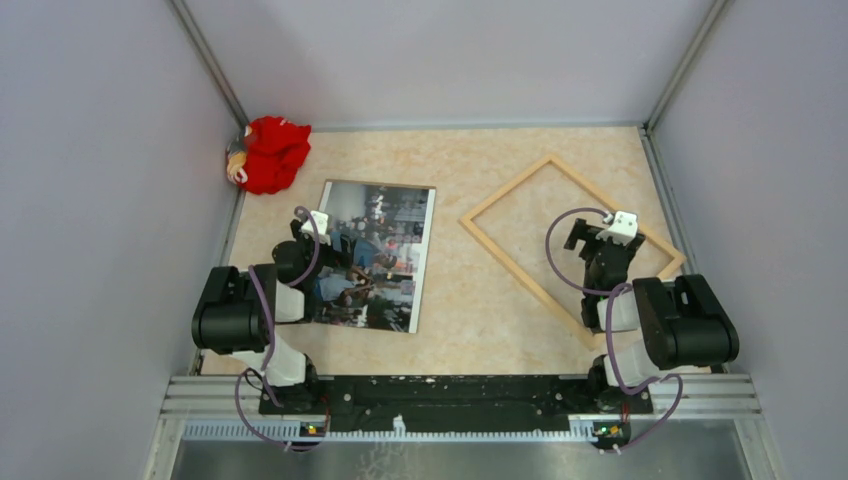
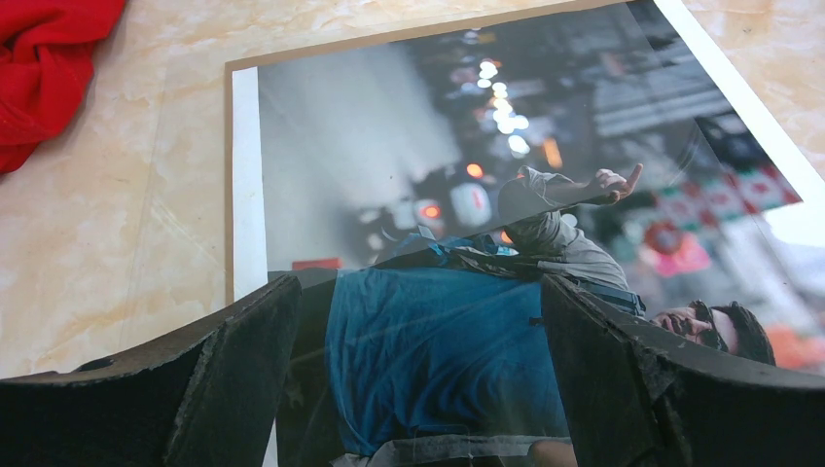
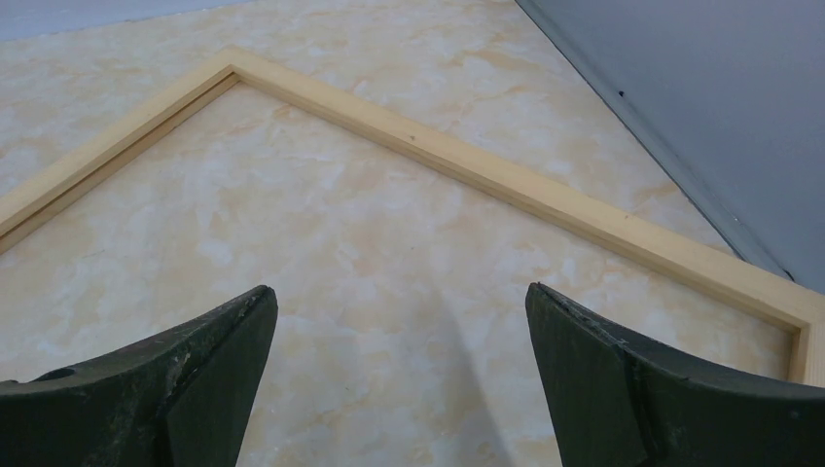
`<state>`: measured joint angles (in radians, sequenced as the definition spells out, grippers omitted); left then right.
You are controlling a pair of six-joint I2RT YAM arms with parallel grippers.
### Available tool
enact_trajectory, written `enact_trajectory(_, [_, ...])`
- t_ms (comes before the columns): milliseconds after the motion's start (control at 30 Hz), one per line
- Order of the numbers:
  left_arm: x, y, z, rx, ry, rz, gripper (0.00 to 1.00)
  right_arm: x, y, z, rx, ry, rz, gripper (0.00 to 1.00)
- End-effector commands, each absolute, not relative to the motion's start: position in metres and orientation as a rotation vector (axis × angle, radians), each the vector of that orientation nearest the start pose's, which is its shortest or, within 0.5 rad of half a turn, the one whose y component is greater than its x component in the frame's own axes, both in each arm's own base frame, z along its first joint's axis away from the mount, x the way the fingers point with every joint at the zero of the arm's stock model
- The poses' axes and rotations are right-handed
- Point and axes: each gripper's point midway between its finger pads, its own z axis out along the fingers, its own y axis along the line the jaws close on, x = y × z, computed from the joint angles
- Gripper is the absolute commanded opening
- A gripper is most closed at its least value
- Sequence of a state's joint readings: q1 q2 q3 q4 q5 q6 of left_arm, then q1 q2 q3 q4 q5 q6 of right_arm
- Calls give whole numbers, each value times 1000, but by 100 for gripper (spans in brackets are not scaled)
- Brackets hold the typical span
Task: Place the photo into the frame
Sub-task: Adjust the photo frame at the center of the board.
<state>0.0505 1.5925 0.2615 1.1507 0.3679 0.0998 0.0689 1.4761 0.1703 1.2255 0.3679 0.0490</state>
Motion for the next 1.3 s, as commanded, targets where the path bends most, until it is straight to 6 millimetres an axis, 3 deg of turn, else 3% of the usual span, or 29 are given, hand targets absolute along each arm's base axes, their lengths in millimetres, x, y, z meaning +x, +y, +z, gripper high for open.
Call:
enact_trajectory(0, [378, -41, 92, 324, 1638, -188, 99, 356, -37, 112, 276, 1569, -190, 99])
enact_trajectory(133, [392, -35, 106, 278, 1656, -191, 99, 358, -30, 140, 248, 1598, -173, 99])
enact_trajectory(233, [408, -29, 107, 267, 1814, -215, 99, 352, -42, 166, 512, 1583, -115, 99])
enact_trajectory(300, [416, -24, 114, 273, 1859, -211, 99, 348, -37, 176, 520, 1596, -69, 99])
enact_trajectory(367, [419, -23, 125, 283, 1888, -246, 99, 341, -40, 172, 723, 1569, 52, 99])
enact_trajectory(400, [420, -23, 130, 286, 1896, -262, 99, 345, -32, 181, 738, 1555, 187, 99])
enact_trajectory(433, [420, -24, 136, 288, 1900, -277, 99, 350, -15, 190, 642, 1568, 308, 99])
enact_trajectory(500, [421, -26, 147, 284, 1905, -314, 99, 357, 10, 195, 526, 1648, 390, 99])
enact_trajectory(667, [420, -33, 157, 279, 1981, -400, 99, 363, 62, 164, 274, 1984, 265, 99])
enact_trajectory(900, [409, -40, 148, 341, 2118, -481, 99, 335, 116, 112, 23, 2185, 209, 98])
enact_trajectory(1100, [397, -44, 143, 409, 2149, -501, 99, 321, 141, 64, -76, 2329, 166, 89])
enact_trajectory(1267, [396, -48, 147, 427, 2143, -527, 99, 310, 147, 49, -130, 2380, 143, 89])
